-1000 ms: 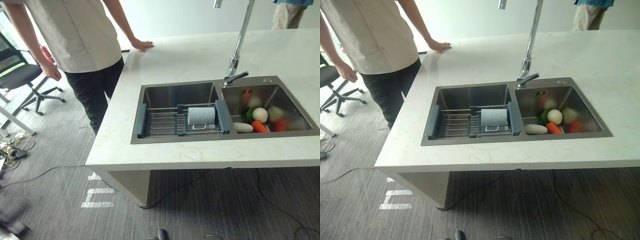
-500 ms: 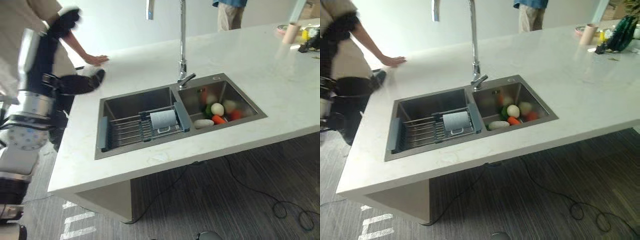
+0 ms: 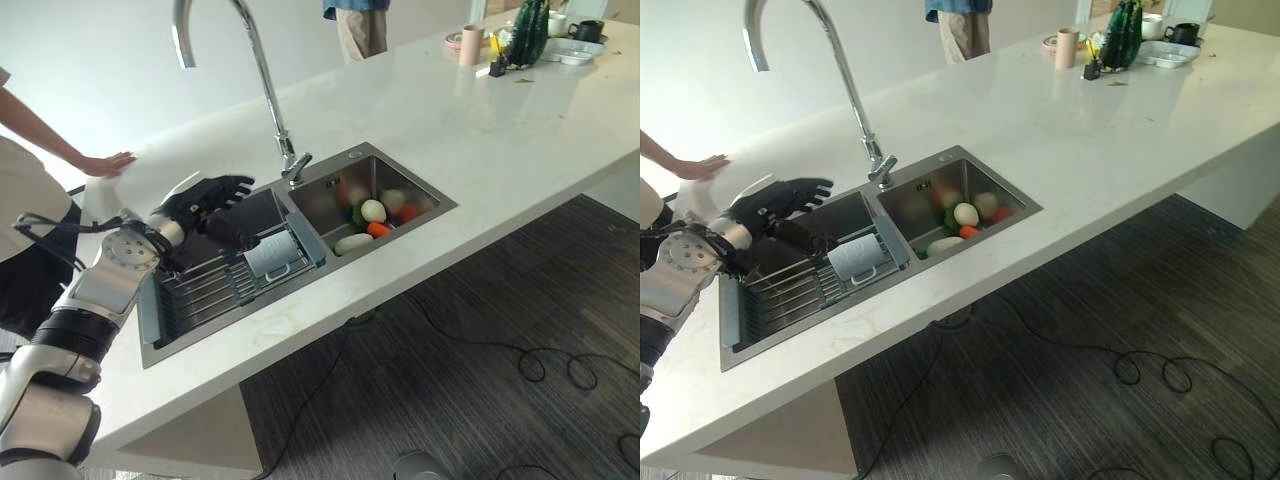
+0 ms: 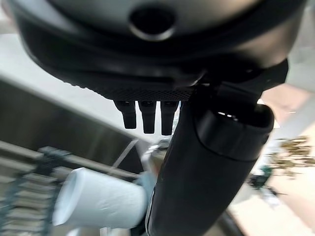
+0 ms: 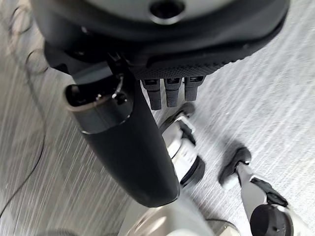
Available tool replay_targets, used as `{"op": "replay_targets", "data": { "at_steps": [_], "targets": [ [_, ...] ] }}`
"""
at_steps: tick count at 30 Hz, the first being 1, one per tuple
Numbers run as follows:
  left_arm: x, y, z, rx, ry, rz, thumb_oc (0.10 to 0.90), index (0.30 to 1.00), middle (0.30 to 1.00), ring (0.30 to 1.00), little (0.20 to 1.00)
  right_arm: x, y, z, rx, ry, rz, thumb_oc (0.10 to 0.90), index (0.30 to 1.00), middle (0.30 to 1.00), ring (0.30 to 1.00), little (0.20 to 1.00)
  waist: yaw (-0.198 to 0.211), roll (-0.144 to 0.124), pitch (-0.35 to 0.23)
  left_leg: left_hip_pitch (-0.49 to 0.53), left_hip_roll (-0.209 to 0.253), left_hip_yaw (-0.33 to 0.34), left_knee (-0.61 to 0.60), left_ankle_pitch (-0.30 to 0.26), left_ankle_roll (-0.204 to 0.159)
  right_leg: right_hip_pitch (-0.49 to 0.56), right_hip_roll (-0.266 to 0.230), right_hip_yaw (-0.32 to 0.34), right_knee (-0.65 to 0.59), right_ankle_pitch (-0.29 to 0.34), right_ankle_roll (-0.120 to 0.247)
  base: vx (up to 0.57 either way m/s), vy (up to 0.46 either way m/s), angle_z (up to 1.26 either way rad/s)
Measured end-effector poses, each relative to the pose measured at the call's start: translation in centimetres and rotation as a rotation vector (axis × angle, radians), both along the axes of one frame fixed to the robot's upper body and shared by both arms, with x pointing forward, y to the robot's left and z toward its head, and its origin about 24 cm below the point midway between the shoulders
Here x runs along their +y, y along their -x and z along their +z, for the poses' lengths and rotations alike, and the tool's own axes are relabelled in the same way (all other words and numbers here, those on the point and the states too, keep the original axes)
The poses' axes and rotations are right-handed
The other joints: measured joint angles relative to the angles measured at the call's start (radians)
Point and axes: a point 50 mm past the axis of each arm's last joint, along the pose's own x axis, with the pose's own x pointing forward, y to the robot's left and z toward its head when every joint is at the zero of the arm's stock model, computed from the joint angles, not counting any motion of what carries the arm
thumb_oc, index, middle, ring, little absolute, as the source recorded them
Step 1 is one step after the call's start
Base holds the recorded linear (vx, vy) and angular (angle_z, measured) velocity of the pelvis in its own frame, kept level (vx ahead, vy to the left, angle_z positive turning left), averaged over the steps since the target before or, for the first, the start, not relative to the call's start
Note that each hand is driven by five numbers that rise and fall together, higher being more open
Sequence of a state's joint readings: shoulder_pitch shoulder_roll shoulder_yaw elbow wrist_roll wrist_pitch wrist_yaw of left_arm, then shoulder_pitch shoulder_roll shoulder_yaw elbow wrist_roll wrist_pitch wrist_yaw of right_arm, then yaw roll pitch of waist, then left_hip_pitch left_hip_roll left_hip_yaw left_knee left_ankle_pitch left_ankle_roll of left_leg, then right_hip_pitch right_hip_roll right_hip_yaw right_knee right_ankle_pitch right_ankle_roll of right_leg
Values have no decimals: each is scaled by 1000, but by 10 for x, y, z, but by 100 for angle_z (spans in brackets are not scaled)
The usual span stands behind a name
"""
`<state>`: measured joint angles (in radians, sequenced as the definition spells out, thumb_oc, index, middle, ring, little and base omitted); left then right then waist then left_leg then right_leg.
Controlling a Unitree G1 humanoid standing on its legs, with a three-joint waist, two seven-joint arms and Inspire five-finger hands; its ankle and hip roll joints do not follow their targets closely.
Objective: Place the dishes in the dishwasher.
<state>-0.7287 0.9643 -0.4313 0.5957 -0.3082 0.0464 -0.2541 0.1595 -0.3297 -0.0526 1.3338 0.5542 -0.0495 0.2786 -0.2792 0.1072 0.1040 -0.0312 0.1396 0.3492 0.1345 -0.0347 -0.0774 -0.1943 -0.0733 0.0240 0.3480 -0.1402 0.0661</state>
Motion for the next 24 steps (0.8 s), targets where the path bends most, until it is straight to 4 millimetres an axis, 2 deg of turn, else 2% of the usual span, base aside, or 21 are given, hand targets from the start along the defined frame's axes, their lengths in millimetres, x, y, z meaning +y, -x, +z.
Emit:
{"op": "replay_targets", "data": {
  "at_steps": [3,5,11,18,22,24],
  "targets": [
    [9,2,-6,40,5,24,800,900,900,900,900,-3,10,1,24,8,-6,800,900,900,900,900,2,0,15,-1,-4,9,-2,0,1,-5,-2,11,-3,4,4,3,4,-7],
    [9,2,-6,52,5,14,800,900,900,900,900,-6,8,3,7,17,1,800,900,900,900,900,6,6,43,-1,-12,12,-5,1,4,-4,-9,16,-10,12,6,25,30,-4],
    [11,2,-7,57,-34,21,800,900,900,900,900,-9,-8,5,-59,20,26,800,900,900,900,900,-1,32,79,0,-28,19,-20,5,10,-6,-20,23,-19,23,13,20,29,-1],
    [10,1,-5,45,-39,9,800,900,900,900,900,-14,-30,10,-136,40,52,800,900,900,900,900,-19,44,112,-1,-46,30,-26,2,19,-16,-36,38,-22,26,24,26,45,-3],
    [8,1,-3,28,-39,0,800,900,900,900,900,-16,-33,11,-147,44,57,800,900,900,900,900,-23,57,141,-1,-56,33,-33,2,20,-27,-42,46,-19,28,27,38,27,-6],
    [7,0,-2,8,-48,11,800,900,900,900,900,-16,-33,11,-145,42,57,800,900,900,900,900,-24,55,149,-2,-56,34,-36,2,20,-30,-41,47,-19,28,27,45,10,-4]
  ]
}}
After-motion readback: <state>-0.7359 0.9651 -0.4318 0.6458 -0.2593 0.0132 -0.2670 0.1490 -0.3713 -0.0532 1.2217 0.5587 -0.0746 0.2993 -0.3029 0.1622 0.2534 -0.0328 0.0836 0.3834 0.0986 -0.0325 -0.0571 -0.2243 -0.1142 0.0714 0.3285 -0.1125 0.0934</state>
